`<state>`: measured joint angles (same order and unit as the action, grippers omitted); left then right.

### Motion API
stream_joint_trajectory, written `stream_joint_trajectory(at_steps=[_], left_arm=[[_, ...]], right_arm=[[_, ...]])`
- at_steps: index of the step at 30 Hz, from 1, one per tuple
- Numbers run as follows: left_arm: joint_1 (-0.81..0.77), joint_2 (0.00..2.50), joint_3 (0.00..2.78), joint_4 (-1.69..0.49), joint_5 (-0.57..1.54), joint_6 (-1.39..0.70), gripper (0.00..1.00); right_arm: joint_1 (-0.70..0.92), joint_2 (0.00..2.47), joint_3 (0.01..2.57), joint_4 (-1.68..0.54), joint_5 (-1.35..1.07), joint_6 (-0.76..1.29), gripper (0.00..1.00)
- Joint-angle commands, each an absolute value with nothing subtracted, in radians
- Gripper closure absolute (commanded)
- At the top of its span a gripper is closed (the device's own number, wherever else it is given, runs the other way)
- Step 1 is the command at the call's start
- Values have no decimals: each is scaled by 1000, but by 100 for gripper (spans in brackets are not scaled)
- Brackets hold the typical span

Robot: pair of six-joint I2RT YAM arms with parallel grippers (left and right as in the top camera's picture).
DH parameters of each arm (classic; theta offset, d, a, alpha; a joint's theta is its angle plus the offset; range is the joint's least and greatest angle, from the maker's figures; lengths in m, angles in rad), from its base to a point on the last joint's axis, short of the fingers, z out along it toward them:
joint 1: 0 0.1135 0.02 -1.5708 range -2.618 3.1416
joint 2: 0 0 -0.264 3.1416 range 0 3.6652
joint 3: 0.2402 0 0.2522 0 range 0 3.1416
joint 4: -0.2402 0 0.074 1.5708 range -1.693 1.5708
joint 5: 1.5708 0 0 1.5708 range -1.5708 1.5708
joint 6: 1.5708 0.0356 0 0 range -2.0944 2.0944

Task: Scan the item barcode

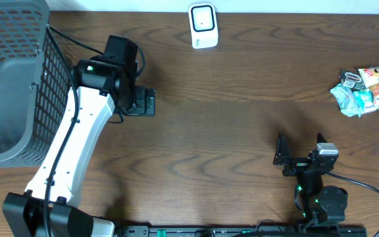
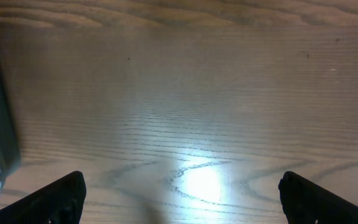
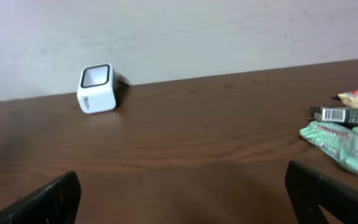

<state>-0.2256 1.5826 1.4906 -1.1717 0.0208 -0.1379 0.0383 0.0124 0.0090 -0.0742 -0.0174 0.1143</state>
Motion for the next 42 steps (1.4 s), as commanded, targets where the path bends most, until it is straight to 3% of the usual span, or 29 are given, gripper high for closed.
stream_joint_trajectory(at_steps=[1, 42], left_arm=[[-226, 1585, 1488, -1176, 15, -143, 2], [-226, 1585, 1488, -1176, 15, -143, 2]], right_arm=[[47, 5, 5, -79, -6, 62, 1], [25, 6, 5, -76, -6, 47, 1]])
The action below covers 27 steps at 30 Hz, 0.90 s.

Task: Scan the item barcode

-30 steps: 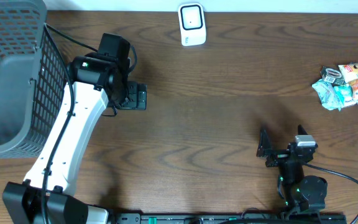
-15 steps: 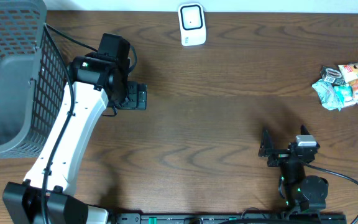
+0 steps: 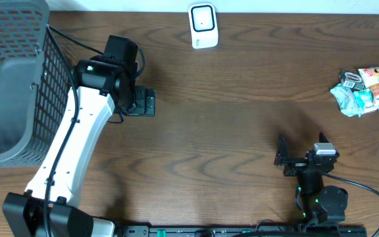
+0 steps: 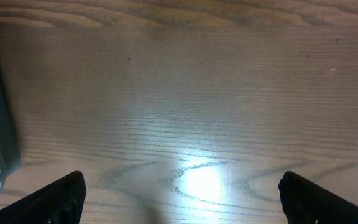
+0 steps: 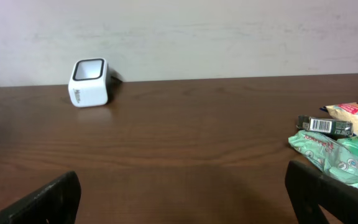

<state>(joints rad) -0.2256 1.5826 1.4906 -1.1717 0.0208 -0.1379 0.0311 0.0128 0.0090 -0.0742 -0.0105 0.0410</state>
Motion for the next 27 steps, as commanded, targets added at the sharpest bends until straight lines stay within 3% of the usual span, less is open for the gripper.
stream_joint_trajectory(at_steps=[1, 27], left_arm=[[-226, 1585, 1488, -1175, 15, -143, 2], [-226, 1586, 1488, -1201, 12, -143, 2]], right_arm=[[25, 6, 5, -76, -6, 47, 1], [25, 6, 5, -76, -6, 47, 1]])
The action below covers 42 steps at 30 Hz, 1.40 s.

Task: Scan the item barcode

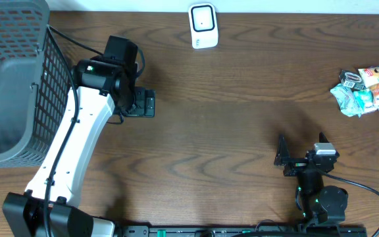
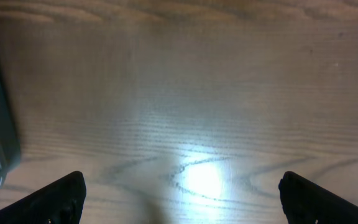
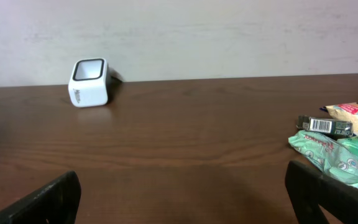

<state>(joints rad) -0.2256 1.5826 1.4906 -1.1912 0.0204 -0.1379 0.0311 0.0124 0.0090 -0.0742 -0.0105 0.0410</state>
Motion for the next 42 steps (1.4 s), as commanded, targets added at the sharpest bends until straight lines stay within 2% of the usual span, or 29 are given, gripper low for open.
stream_joint_trajectory(at_steps=[1, 14, 20, 27, 34, 42], left_arm=[[-226, 1588, 1488, -1213, 12, -143, 2], [-233, 1508, 1372, -1206, 19, -67, 2], [-233, 1256, 1111, -978, 129, -67, 2], [-232, 870, 788, -723, 131, -51, 2], [-233, 529, 566, -669, 123, -53, 2], [-202, 384, 424, -529, 124, -57, 2]], right_arm=[[25, 6, 5, -76, -6, 47, 1], [25, 6, 5, -75, -6, 47, 1], [25, 6, 5, -75, -6, 47, 1], [25, 6, 5, -75, -6, 47, 1], [25, 6, 5, -75, -6, 47, 1], [25, 6, 5, -75, -6, 47, 1]])
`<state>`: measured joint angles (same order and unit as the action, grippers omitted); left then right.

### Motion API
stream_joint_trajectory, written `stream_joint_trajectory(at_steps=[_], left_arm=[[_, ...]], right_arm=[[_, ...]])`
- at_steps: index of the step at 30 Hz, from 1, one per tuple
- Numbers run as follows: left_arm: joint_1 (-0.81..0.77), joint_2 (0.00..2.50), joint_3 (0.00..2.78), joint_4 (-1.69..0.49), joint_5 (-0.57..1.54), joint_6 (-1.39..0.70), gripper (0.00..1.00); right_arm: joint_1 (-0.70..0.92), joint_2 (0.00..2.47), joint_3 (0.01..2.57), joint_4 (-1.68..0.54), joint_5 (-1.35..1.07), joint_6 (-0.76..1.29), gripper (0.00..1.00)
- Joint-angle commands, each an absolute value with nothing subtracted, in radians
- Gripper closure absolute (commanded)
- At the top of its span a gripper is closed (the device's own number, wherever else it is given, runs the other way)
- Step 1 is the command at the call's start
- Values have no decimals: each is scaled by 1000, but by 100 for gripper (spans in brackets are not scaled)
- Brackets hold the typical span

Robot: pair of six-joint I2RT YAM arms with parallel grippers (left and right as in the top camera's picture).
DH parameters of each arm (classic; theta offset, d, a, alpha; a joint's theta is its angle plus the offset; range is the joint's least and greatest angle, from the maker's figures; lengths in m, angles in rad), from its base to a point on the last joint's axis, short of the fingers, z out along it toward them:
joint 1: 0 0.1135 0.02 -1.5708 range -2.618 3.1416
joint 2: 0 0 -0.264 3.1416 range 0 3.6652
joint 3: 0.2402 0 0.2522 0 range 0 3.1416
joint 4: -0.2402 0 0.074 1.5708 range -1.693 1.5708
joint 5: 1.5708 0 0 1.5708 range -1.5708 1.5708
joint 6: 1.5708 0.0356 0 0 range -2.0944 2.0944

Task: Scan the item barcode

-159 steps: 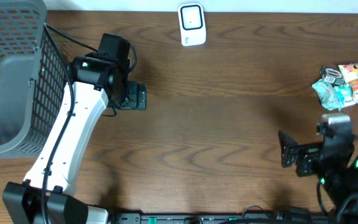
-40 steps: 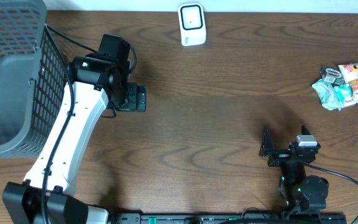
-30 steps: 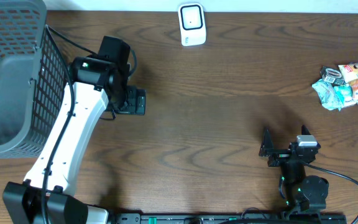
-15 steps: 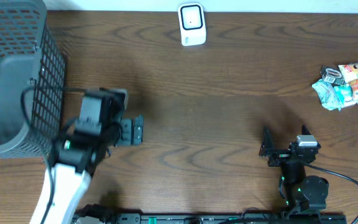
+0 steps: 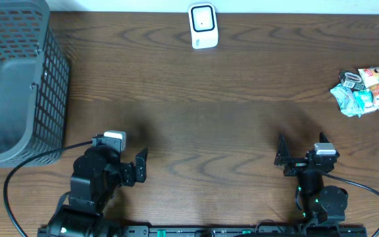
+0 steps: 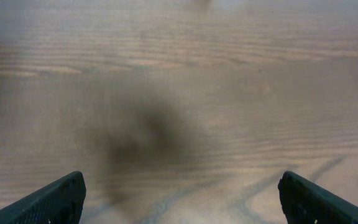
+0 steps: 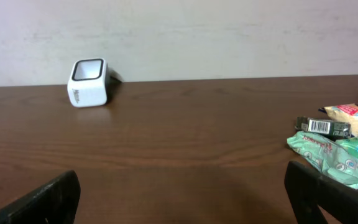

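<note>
The white barcode scanner (image 5: 202, 26) stands at the table's far edge, also seen as a white scanner (image 7: 89, 83) in the right wrist view. A heap of packaged items (image 5: 367, 91) lies at the far right, among them a dark box with a barcode label (image 7: 322, 126) and a green packet (image 7: 334, 152). My left gripper (image 5: 140, 168) sits at the front left, open over bare wood, with its left gripper (image 6: 179, 202) holding nothing. My right gripper (image 5: 281, 158) rests at the front right, its right gripper (image 7: 182, 199) open and empty, facing the scanner and heap.
A dark mesh basket (image 5: 12, 79) fills the far left corner of the wooden table (image 5: 209, 125). A light wall (image 7: 179, 31) rises behind the table's far edge.
My left arm was stretched out beside the basket at the far left; now it is folded back at the front left. Its wrist view no longer shows the basket's edge. The right arm is unchanged.
At first my left arm reached out next to the basket, gripper open over bare table, and the right wrist view was tilted. The right view then levelled and stayed. The left arm held its place, and now is back at the front left, still open.
</note>
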<state>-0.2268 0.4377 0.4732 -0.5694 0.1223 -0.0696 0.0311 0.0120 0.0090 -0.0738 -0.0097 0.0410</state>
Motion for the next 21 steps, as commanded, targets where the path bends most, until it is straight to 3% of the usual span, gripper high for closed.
stream_joint_trajectory(at_steps=[1, 9, 21], left_arm=[[-184, 356, 399, -511, 124, -57, 3], [-63, 189, 232, -302, 124, -88, 3], [-29, 43, 4, 70, 123, -97, 2]], right_arm=[[25, 6, 5, -75, -6, 47, 1], [25, 6, 5, -75, -6, 47, 1], [25, 7, 5, -75, -6, 47, 1]])
